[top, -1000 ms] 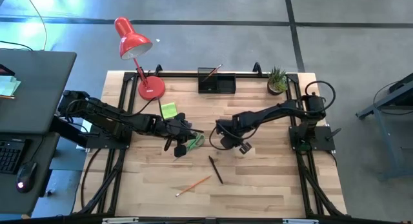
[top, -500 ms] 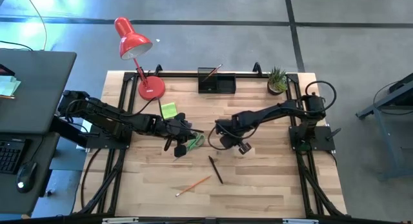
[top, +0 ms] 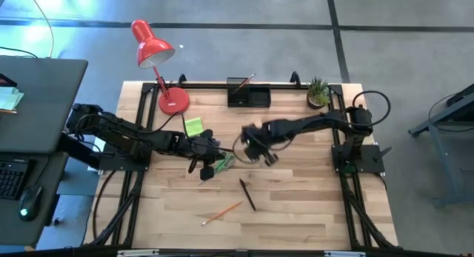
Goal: Pick and place office supplies into organizer
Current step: Put the top blue binder clip into the desk organizer, then put the violet eraser into the desk organizer
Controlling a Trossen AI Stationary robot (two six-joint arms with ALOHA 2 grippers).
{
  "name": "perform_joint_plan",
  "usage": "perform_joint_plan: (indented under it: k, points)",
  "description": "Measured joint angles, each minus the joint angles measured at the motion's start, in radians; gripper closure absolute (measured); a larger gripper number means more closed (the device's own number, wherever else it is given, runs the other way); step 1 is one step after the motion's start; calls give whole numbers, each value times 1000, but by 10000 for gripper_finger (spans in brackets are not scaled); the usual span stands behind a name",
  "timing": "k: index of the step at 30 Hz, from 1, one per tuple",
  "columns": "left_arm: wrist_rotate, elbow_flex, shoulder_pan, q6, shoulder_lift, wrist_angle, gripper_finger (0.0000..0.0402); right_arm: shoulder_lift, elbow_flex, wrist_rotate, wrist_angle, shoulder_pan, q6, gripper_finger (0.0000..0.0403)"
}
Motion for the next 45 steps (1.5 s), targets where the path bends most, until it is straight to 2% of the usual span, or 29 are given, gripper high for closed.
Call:
perform_joint_plan:
  k: [9, 13, 17, 21, 30, 33, 40, 45]
  points:
    - [11, 0, 0, -2, 0, 1, 396, 0, 19, -117, 309, -290, -131, 403]
    - [10, 0, 0, -1, 0, 1, 396, 0, 19, -234, 380, -412, -165, 403]
    - [10, 0, 0, -1, 0, 1, 396, 4, 19, -349, 434, -478, -165, 403]
    - [-1, 0, 1, 0, 0, 1, 396, 40, 19, -417, 484, -509, -154, 403]
    - [-4, -2, 1, -19, 0, -8, 396, 104, 19, -428, 508, -541, -125, 399]
    - [-4, -2, 1, -22, 0, -4, 396, 106, 19, -431, 508, -548, -103, 378]
    - [-4, -2, 1, -27, 0, -6, 396, 106, 19, -420, 538, -553, -31, 298]
    - [-4, -2, 1, -29, 0, -41, 396, 98, 19, -412, 493, -544, 95, 272]
